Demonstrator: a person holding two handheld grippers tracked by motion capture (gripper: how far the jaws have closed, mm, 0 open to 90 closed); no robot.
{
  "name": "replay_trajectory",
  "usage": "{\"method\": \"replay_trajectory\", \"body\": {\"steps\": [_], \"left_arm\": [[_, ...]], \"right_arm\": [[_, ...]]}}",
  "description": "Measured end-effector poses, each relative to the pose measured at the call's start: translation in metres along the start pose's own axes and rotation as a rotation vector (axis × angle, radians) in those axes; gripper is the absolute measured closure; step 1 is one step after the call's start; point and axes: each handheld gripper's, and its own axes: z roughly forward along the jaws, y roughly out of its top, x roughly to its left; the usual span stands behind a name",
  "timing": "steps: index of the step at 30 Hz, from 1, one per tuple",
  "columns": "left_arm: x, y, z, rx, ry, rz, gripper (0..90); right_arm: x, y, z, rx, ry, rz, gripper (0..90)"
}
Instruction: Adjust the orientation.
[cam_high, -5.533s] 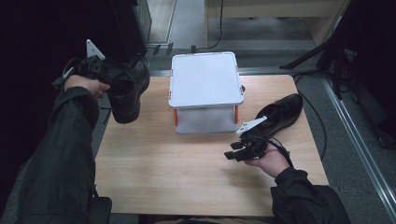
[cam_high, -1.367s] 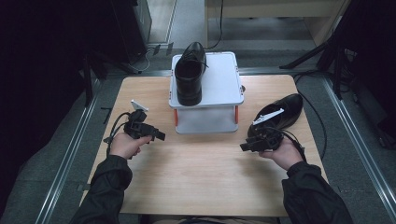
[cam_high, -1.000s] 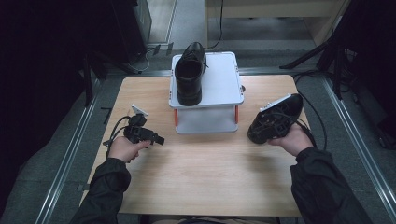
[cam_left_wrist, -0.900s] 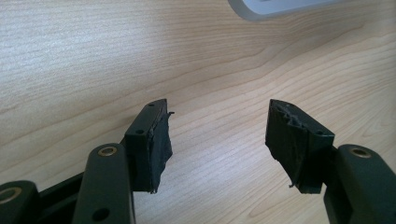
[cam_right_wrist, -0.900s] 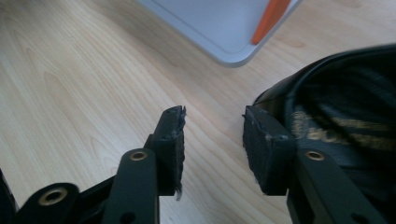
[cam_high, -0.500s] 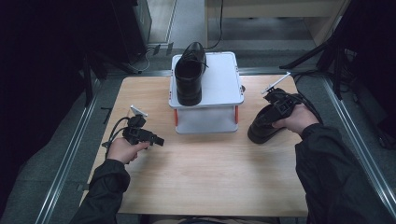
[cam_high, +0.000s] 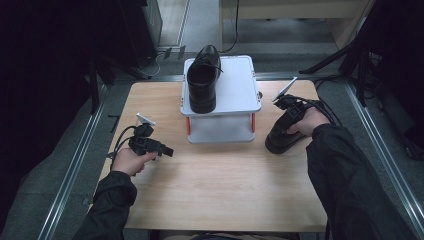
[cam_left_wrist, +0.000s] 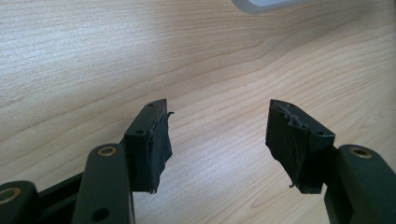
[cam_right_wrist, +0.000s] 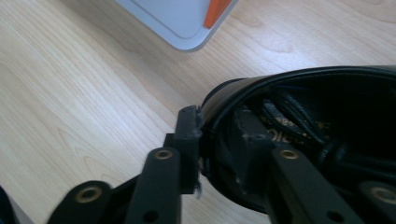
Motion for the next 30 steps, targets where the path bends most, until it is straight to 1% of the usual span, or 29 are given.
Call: {"method": "replay_trajectory", "body": {"steps": [1, 2, 3, 5, 6, 9, 10, 11, 13, 14, 16, 17, 18, 19, 22, 23, 24, 25, 26, 28, 30], "left_arm": [[0.001, 0.000, -0.001, -0.005, -0.003, -0.001, 39.4], [0.002, -0.001, -0.002, -0.013, -0.004, -0.008, 39.4], [0.003, -0.001, -0.003, -0.014, -0.004, -0.009, 39.4], [0.005, -0.001, -0.003, -0.011, -0.003, -0.017, 39.4], [0.005, -0.001, -0.003, -0.008, -0.001, -0.016, 39.5], [0.004, -0.001, -0.002, -0.010, -0.002, -0.019, 39.6], [0.004, -0.001, -0.002, -0.010, -0.003, -0.017, 39.6], [0.004, -0.001, -0.001, -0.010, -0.002, -0.016, 39.6], [0.004, -0.001, -0.002, -0.004, -0.001, -0.011, 39.7], [0.004, -0.001, -0.002, -0.002, -0.005, -0.010, 39.6], [0.003, -0.001, -0.003, -0.012, -0.032, -0.010, 39.6], [0.001, -0.001, -0.004, -0.016, -0.040, -0.009, 39.6], [0.000, -0.001, -0.004, -0.018, -0.036, -0.006, 39.6], [-0.001, 0.000, -0.003, -0.014, -0.032, 0.000, 39.6], [-0.002, 0.000, -0.001, -0.001, -0.026, 0.006, 39.7], [-0.002, 0.000, -0.001, 0.001, -0.025, 0.008, 39.7], [-0.003, 0.000, -0.001, 0.001, -0.023, 0.007, 39.7], [-0.002, 0.001, -0.001, 0.000, -0.023, 0.007, 39.7], [-0.002, 0.001, -0.001, -0.001, -0.024, 0.004, 39.7], [-0.002, 0.001, -0.001, 0.000, -0.023, 0.002, 39.8], [-0.002, 0.001, -0.001, 0.001, -0.026, 0.000, 39.8]], "right_arm": [[-0.001, 0.000, 0.000, 0.004, 0.011, 0.011, 77.5], [-0.001, 0.000, 0.000, 0.004, 0.011, 0.011, 77.5], [-0.004, 0.000, 0.000, 0.002, 0.034, 0.025, 79.7], [-0.005, -0.001, -0.001, 0.008, 0.041, 0.030, 80.4], [-0.005, -0.002, -0.001, 0.020, 0.047, 0.030, 81.0], [-0.004, -0.006, -0.006, 0.057, 0.042, 0.002, 81.8], [-0.004, -0.009, -0.010, 0.061, 0.036, -0.005, 82.0], [-0.005, -0.016, -0.017, 0.058, 0.029, -0.018, 82.1], [-0.005, -0.019, -0.020, 0.054, 0.026, -0.019, 82.0], [-0.005, -0.023, -0.024, 0.049, 0.017, -0.027, 81.8], [-0.006, -0.033, -0.029, 0.053, 0.008, -0.046, 81.8], [-0.006, -0.038, -0.031, 0.060, 0.011, -0.056, 81.9], [-0.008, -0.043, -0.032, 0.069, 0.012, -0.058, 82.2], [-0.010, -0.048, -0.033, 0.072, 0.017, -0.080, 82.2], [-0.016, -0.063, -0.035, 0.076, 0.030, -0.113, 81.9], [-0.018, -0.067, -0.035, 0.077, 0.034, -0.109, 81.7], [-0.023, -0.076, -0.036, 0.086, 0.039, -0.106, 81.2], [-0.023, -0.076, -0.036, 0.086, 0.039, -0.106, 81.2], [-0.025, -0.080, -0.037, 0.095, 0.042, -0.099, 81.1], [-0.029, -0.089, -0.036, 0.102, 0.049, -0.099, 80.7], [-0.031, -0.092, -0.036, 0.102, 0.051, -0.097, 80.4]]}}
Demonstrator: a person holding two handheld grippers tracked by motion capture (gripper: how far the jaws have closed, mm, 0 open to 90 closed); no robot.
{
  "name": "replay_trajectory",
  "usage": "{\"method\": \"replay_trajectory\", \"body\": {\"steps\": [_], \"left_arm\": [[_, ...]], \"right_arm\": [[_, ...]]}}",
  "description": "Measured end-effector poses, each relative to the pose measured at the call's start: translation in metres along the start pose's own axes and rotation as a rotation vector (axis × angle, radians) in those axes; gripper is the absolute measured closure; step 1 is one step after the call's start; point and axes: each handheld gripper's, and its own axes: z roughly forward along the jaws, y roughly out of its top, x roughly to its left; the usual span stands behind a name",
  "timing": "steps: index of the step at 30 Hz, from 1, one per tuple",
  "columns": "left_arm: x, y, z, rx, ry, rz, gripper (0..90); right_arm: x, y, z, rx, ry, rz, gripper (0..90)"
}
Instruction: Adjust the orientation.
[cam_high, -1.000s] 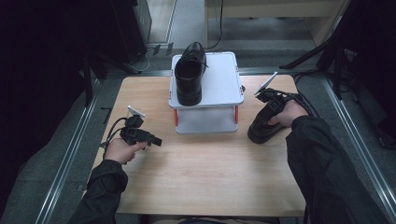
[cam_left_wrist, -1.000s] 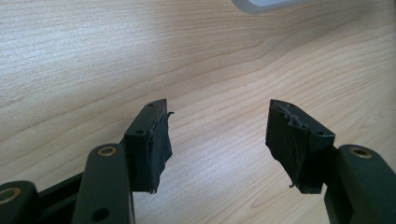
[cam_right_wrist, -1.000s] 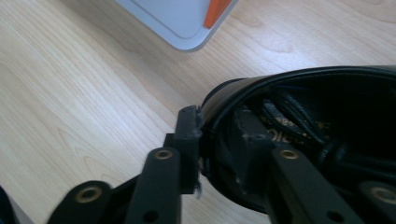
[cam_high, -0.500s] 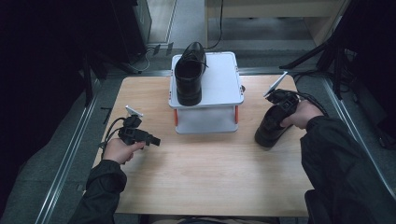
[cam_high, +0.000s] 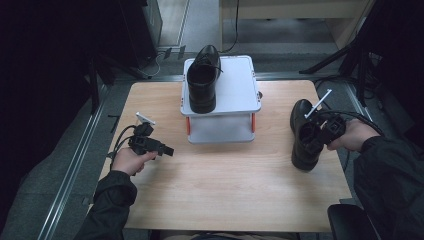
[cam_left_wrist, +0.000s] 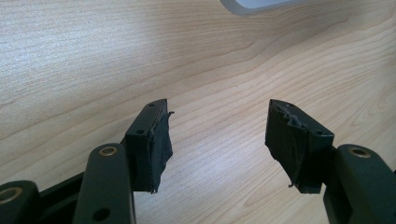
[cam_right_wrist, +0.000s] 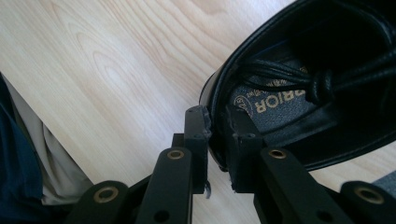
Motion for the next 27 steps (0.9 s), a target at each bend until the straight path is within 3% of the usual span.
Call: {"method": "replay_trajectory", "body": {"steps": [8, 15, 17, 19, 20, 21, 24, 27], "left_arm": [[0.001, 0.000, -0.001, 0.001, 0.007, 0.001, 39.8], [0.001, 0.000, -0.001, -0.005, 0.005, 0.000, 39.7], [0.002, 0.000, -0.001, -0.009, 0.005, -0.005, 39.6], [0.002, 0.000, -0.001, -0.007, 0.008, -0.001, 39.5], [0.002, 0.000, -0.001, -0.005, 0.008, -0.003, 39.3], [0.002, -0.001, -0.001, -0.007, 0.003, -0.004, 39.3], [0.000, -0.001, 0.000, -0.009, -0.003, 0.003, 39.3], [-0.001, -0.001, 0.000, -0.009, 0.011, 0.004, 39.2]], "right_arm": [[-0.006, -0.014, -0.001, -0.015, 0.002, 0.022, 79.6], [-0.006, -0.015, -0.003, -0.050, 0.010, 0.039, 78.8], [-0.007, -0.014, -0.014, -0.112, 0.005, 0.082, 69.9], [-0.009, -0.013, -0.018, -0.137, -0.011, 0.105, 68.3], [-0.013, -0.012, -0.026, -0.175, -0.024, 0.173, 68.0], [-0.013, -0.012, -0.026, -0.175, -0.024, 0.173, 68.0], [-0.020, -0.014, -0.032, -0.194, -0.061, 0.307, 68.1], [-0.028, -0.018, -0.031, -0.174, -0.097, 0.384, 68.4]]}}
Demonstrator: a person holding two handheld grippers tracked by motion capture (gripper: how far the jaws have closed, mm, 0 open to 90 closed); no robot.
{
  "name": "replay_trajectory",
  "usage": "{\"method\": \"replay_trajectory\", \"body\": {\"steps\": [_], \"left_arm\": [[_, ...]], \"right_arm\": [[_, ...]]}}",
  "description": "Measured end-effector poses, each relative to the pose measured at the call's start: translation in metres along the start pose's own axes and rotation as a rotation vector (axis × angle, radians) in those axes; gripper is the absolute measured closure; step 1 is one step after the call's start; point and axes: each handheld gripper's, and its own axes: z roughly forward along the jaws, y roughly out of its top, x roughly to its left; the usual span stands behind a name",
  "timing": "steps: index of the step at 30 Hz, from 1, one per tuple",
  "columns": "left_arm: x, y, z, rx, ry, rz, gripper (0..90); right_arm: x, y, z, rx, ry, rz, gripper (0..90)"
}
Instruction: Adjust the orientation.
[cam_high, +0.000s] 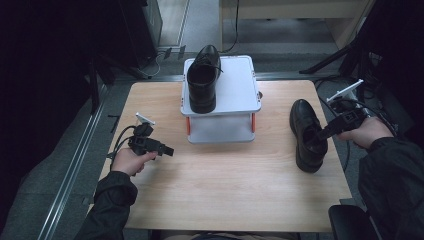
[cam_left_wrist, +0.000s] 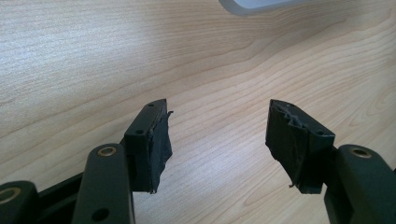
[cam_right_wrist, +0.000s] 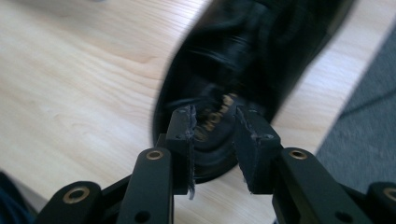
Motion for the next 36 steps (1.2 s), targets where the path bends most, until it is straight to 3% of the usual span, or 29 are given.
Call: {"method": "replay_trajectory", "body": {"steps": [3, 12, 18, 31, 36], "left_arm": [[0.001, 0.000, 0.001, 0.002, -0.002, 0.005, 39.2], [0.004, 0.002, 0.001, 0.003, -0.010, 0.000, 39.2], [0.004, 0.002, 0.001, 0.007, -0.010, 0.001, 39.2], [0.005, 0.002, 0.001, 0.005, -0.005, 0.003, 39.3], [0.006, 0.002, 0.002, 0.007, -0.003, 0.003, 39.4]], "right_arm": [[-0.007, 0.000, 0.002, -0.004, -0.051, 0.057, 66.8], [-0.019, -0.004, 0.016, -0.002, -0.072, 0.212, 68.8], [-0.021, -0.003, 0.030, 0.013, -0.112, 0.258, 67.5], [-0.030, -0.002, 0.067, 0.025, -0.099, 0.313, 71.7], [-0.032, -0.003, 0.066, 0.005, -0.090, 0.329, 74.9]]}}
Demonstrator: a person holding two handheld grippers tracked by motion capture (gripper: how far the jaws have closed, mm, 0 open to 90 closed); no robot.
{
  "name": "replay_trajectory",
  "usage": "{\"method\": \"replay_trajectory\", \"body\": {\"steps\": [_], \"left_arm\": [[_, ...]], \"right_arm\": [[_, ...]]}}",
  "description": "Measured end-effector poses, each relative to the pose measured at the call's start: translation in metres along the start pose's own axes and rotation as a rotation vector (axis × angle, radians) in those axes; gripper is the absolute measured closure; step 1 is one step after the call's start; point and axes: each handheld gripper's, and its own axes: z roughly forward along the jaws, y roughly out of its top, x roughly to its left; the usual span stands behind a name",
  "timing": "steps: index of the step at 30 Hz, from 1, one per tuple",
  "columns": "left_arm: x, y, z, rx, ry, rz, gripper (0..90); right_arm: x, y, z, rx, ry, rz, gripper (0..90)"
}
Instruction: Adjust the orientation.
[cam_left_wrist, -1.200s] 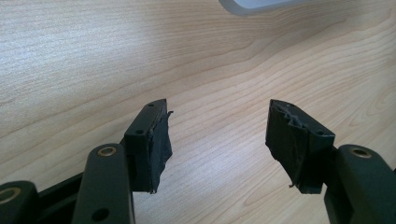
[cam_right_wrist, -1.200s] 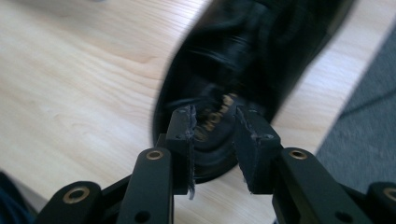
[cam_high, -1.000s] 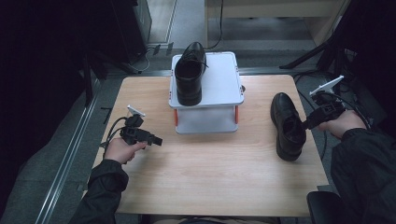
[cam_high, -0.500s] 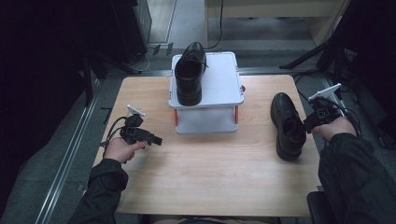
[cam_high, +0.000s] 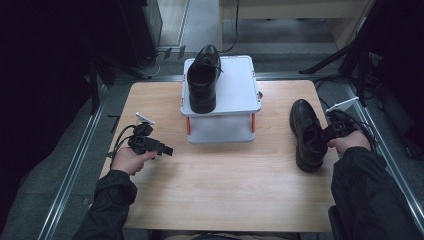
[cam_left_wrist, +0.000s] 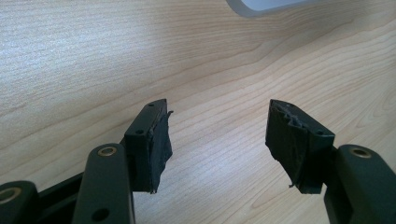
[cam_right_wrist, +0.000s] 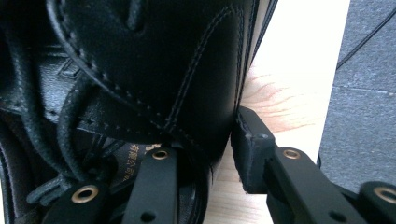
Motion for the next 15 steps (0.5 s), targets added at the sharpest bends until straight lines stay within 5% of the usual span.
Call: {"method": "replay_trajectory", "body": {"steps": [15], "left_arm": [[-0.0016, 0.0005, 0.0010, -0.002, 0.016, 0.010, 39.8]], "right_arm": [[0.0009, 0.0070, -0.0013, 0.055, -0.011, 0.071, 81.6]]}}
